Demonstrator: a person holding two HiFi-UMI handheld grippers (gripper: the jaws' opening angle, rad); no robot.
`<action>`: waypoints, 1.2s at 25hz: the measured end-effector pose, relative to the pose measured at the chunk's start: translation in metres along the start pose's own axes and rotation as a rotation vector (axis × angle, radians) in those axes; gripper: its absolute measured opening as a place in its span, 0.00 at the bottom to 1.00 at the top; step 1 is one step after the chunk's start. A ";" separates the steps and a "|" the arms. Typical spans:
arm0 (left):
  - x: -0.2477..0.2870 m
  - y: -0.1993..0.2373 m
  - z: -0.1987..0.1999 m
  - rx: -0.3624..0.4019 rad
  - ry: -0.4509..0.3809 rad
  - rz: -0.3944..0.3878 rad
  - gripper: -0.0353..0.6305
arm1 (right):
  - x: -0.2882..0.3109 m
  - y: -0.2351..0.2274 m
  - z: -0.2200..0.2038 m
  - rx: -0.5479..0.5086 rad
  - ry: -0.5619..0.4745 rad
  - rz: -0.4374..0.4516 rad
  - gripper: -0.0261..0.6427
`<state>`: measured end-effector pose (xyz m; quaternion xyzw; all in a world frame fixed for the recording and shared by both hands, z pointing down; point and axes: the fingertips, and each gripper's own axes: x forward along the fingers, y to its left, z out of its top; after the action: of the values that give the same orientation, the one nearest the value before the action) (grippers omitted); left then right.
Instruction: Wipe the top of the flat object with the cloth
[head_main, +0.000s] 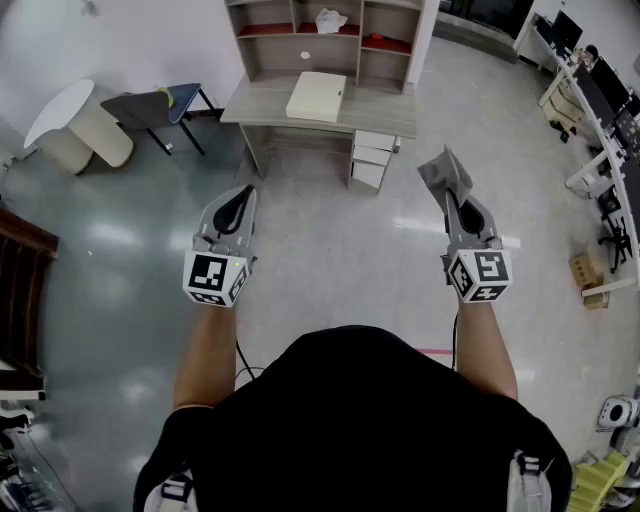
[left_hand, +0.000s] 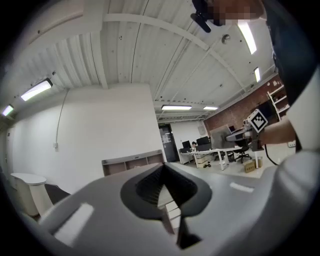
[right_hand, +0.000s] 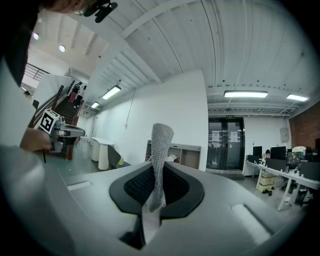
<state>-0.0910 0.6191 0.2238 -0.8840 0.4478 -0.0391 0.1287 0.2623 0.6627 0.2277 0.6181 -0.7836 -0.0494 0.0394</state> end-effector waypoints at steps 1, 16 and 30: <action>0.000 0.000 0.000 0.000 0.001 0.001 0.05 | 0.001 0.000 -0.001 -0.001 0.002 0.003 0.07; 0.021 -0.005 -0.001 0.006 0.012 0.010 0.05 | 0.013 -0.019 -0.003 0.041 -0.023 0.037 0.07; 0.082 -0.054 -0.002 -0.011 0.035 0.055 0.05 | 0.035 -0.094 -0.026 0.029 -0.005 0.092 0.06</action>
<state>-0.0006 0.5837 0.2364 -0.8713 0.4742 -0.0487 0.1169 0.3485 0.6063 0.2416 0.5819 -0.8118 -0.0379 0.0307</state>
